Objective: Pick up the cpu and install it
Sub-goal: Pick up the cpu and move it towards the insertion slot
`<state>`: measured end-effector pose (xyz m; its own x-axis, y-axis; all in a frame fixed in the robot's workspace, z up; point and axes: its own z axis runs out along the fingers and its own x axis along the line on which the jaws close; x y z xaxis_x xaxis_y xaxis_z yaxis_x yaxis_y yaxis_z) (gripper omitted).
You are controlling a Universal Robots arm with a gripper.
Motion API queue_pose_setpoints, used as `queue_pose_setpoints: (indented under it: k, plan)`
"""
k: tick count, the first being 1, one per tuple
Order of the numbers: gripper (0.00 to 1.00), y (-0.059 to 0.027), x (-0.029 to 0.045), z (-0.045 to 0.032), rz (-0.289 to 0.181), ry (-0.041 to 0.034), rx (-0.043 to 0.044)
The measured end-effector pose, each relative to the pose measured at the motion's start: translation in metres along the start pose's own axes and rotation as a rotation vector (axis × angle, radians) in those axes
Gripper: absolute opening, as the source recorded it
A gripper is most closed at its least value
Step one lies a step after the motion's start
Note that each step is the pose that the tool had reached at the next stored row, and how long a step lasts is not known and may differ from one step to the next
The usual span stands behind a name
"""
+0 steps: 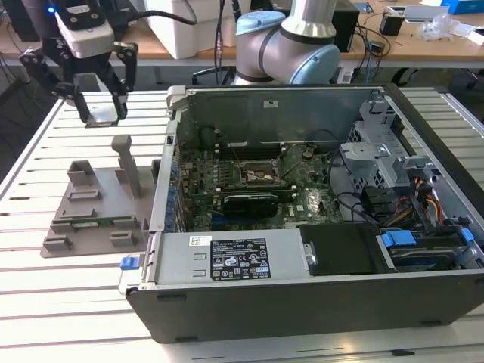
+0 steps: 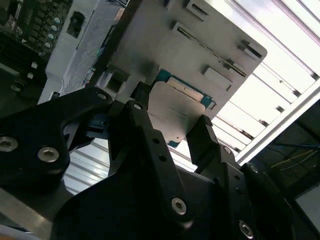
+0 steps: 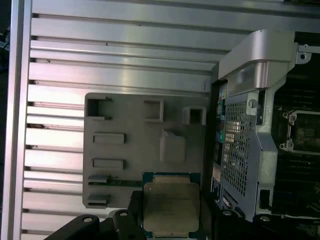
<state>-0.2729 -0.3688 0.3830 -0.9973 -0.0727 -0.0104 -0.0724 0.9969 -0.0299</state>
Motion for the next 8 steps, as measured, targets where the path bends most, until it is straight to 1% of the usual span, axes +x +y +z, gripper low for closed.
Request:
queue_pose_setpoints:
  k: [1,3,4,5,6,7,8]
  plan:
    - [0.55,-0.0006,-0.0083,0.0001,0.0,0.0,-0.0001]
    - [0.55,-0.0012,-0.0174,0.0001,0.0,0.0003,0.0001]
    - [0.55,-0.0019,-0.0291,0.0004,0.0,0.0002,0.0]
    - [0.55,-0.0027,-0.0425,0.0005,0.0,0.0005,0.0]
    - [0.55,-0.0033,-0.0574,0.0008,0.0,0.0006,-0.0001]
    - [0.55,-0.0034,-0.0639,0.0008,0.0,0.0009,0.0001]
    - [0.55,-0.0034,-0.0685,0.0009,0.0,0.001,0.0002]
